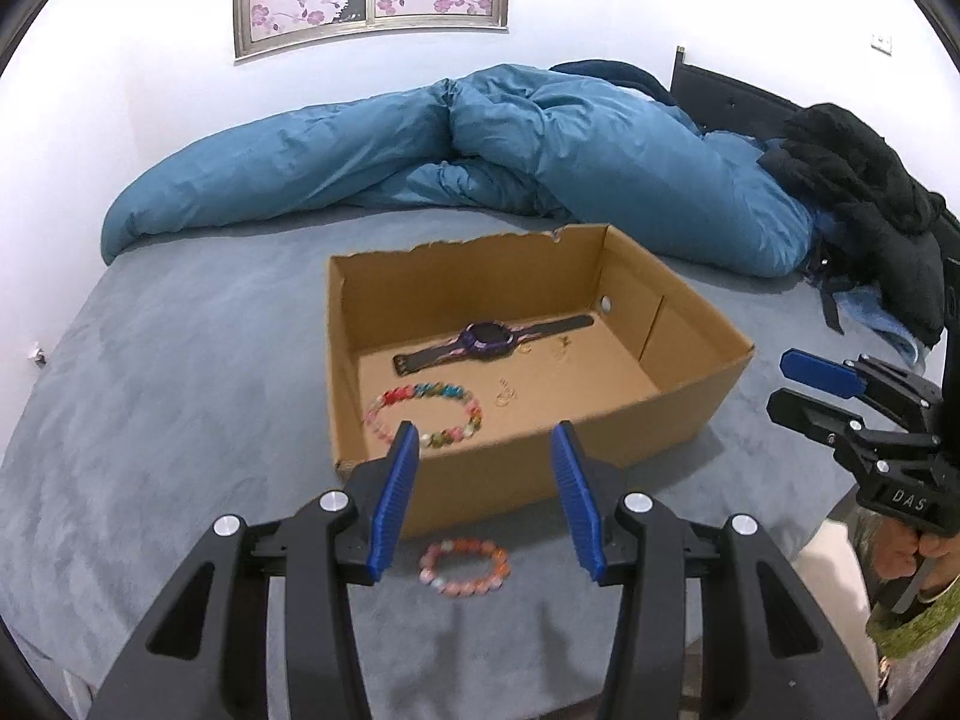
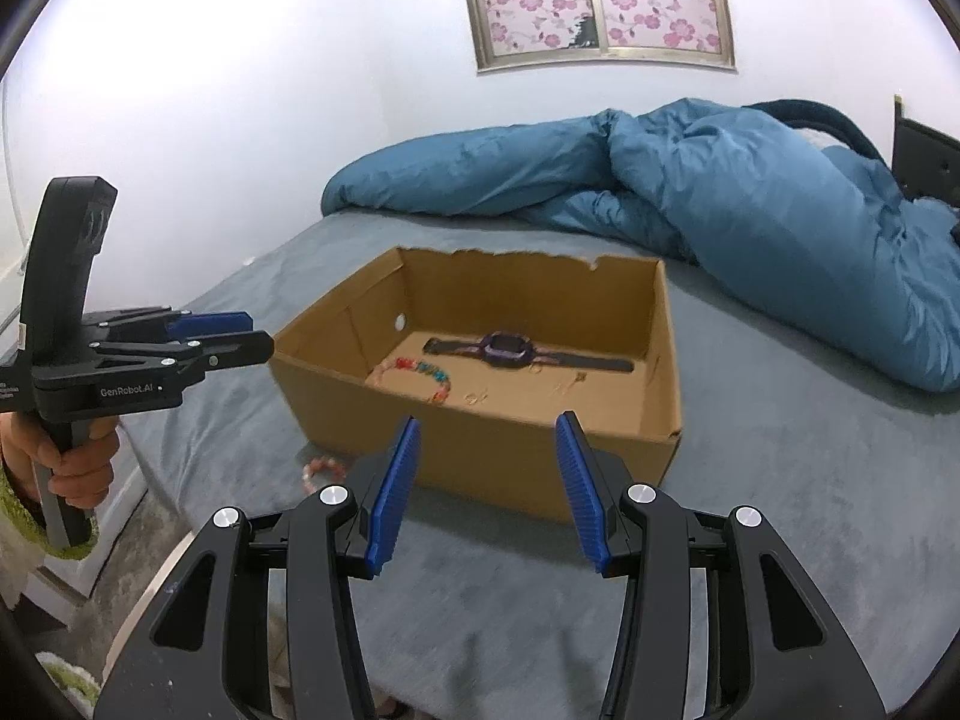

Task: Organize jewelry
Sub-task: 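Move both tools from the box down toward the pink-orange bead bracelet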

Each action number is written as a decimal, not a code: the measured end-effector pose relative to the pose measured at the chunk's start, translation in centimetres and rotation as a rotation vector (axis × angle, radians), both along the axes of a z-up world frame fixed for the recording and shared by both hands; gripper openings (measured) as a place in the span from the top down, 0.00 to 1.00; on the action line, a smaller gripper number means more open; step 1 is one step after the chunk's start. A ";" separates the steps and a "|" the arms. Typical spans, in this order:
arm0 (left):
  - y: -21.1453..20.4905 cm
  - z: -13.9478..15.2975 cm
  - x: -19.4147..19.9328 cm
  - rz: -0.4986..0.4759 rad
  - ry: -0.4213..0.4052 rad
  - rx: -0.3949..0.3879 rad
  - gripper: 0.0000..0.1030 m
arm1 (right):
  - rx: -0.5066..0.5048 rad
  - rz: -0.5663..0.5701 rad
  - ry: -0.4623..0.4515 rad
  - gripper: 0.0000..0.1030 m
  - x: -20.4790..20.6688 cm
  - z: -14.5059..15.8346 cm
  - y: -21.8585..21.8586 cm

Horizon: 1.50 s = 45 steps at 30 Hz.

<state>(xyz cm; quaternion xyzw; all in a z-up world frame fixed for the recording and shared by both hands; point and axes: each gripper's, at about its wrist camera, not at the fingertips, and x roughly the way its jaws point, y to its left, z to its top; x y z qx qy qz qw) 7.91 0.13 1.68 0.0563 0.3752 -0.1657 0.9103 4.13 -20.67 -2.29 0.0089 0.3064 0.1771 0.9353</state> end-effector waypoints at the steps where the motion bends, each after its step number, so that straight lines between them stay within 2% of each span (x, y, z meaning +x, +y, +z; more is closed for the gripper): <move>1: 0.2 -0.2 -0.3 -0.001 0.000 0.006 0.57 | -0.004 0.005 0.006 0.56 -0.2 -0.2 0.3; 10: 1.8 -2.7 -1.8 0.024 0.035 0.042 0.57 | -0.015 0.023 0.041 0.56 -1.4 -1.7 1.5; 29: 4.9 -5.7 -2.0 0.087 0.034 0.088 0.57 | 0.007 0.043 0.062 0.56 -1.0 -2.3 2.1; 38: 4.7 -7.4 -2.2 0.054 0.018 0.098 0.57 | 0.034 0.067 0.103 0.56 -0.3 -3.5 2.3; 45: 3.0 -9.3 -1.8 -0.037 0.022 0.101 0.59 | 0.067 0.124 0.164 0.62 1.4 -5.2 4.3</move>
